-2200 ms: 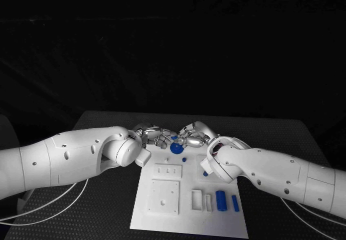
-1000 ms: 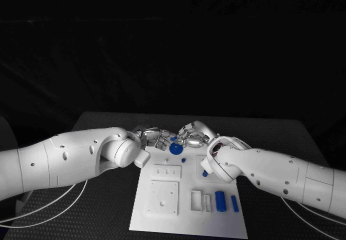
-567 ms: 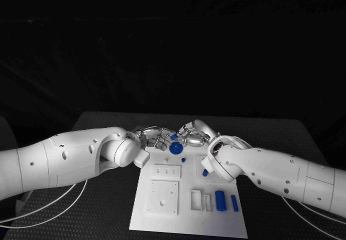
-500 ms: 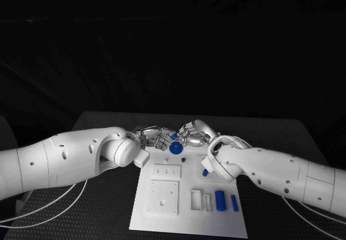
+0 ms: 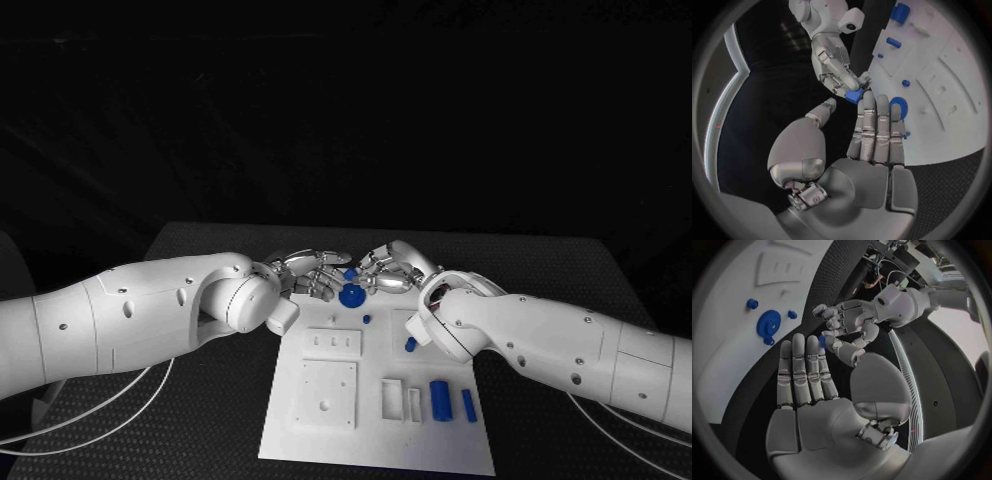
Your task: Assemble the parts on the task board
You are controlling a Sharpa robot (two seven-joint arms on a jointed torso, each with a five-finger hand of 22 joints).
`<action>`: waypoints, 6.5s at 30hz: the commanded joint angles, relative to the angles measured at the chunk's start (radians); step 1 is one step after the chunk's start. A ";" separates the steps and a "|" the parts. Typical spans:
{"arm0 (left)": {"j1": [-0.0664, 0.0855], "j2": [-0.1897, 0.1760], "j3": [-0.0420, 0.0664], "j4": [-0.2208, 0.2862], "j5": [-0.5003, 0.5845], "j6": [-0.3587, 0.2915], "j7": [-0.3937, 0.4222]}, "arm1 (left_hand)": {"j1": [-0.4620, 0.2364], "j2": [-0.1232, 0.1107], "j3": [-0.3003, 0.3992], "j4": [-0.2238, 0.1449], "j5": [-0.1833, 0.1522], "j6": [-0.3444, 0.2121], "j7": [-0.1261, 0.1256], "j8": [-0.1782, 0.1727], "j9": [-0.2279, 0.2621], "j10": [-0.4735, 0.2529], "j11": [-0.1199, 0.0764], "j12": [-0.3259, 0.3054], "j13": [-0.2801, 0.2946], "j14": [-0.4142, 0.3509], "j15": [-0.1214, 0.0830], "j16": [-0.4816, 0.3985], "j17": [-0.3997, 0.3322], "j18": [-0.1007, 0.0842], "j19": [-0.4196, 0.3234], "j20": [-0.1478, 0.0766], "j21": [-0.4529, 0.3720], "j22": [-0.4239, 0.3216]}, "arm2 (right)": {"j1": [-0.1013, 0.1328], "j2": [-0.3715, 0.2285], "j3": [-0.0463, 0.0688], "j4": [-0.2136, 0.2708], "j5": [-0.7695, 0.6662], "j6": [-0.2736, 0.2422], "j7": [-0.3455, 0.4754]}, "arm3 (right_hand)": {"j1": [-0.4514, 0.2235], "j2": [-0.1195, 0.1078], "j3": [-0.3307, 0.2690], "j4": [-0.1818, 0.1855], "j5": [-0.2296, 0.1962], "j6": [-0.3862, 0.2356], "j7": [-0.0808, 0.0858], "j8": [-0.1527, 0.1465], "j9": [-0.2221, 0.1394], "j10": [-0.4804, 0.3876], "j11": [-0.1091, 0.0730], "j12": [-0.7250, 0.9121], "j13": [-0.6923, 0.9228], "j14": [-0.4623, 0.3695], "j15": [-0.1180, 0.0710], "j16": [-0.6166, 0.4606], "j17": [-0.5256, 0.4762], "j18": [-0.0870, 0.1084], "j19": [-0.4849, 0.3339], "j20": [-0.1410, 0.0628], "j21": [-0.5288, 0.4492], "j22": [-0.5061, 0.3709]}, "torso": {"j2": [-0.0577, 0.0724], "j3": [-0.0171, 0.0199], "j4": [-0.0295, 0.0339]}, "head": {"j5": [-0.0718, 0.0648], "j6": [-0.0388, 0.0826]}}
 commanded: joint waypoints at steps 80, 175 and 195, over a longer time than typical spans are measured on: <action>0.002 -0.022 -0.018 -0.030 -0.372 0.663 0.177 | 0.020 0.165 -0.376 0.172 0.447 -0.035 -0.018 0.017 0.260 -0.067 -0.024 0.131 0.150 -0.031 -0.014 0.059 0.048 -0.008 -0.051 -0.008 0.010 0.020 | 0.047 -0.083 0.042 -0.095 0.346 0.987 -0.024 | -0.029 0.054 -0.035 -0.062 0.002 -0.024 0.002 0.001 0.137 -0.014 0.004 0.002 0.037 -0.010 0.001 -0.005 0.037 0.014 0.000 0.004 -0.010 0.003 | 0.000 0.0005 0.0008 | -0.065 -0.014; 0.002 0.020 -0.024 -0.047 -0.222 0.711 0.133 | 0.063 0.265 -0.082 -0.260 0.368 0.059 -0.025 -0.110 0.284 -0.008 -0.028 0.084 0.124 -0.039 -0.003 0.078 0.022 -0.008 -0.046 0.016 0.026 0.022 | 0.047 -0.067 0.042 -0.091 0.336 0.984 -0.038 | -0.030 0.054 -0.035 -0.064 0.002 -0.026 0.002 -0.001 0.149 -0.015 0.004 0.002 0.046 -0.010 0.002 -0.006 0.044 0.014 0.001 0.004 -0.011 0.003 | 0.000 0.0001 -0.0014 | -0.065 -0.039; 0.002 0.030 -0.026 -0.052 -0.229 0.701 0.126 | 0.109 0.280 -0.072 -0.264 0.328 0.082 -0.031 -0.114 0.273 0.025 -0.032 0.059 0.114 -0.035 -0.006 0.082 0.022 -0.008 -0.044 0.015 0.029 0.021 | 0.047 -0.070 0.042 -0.082 0.376 0.970 -0.042 | -0.033 0.046 -0.023 -0.049 0.007 -0.028 0.004 -0.010 0.155 -0.020 0.008 -0.007 0.049 -0.014 0.005 -0.017 0.047 0.014 -0.001 0.006 -0.017 0.001 | 0.000 0.0001 -0.0007 | -0.065 -0.040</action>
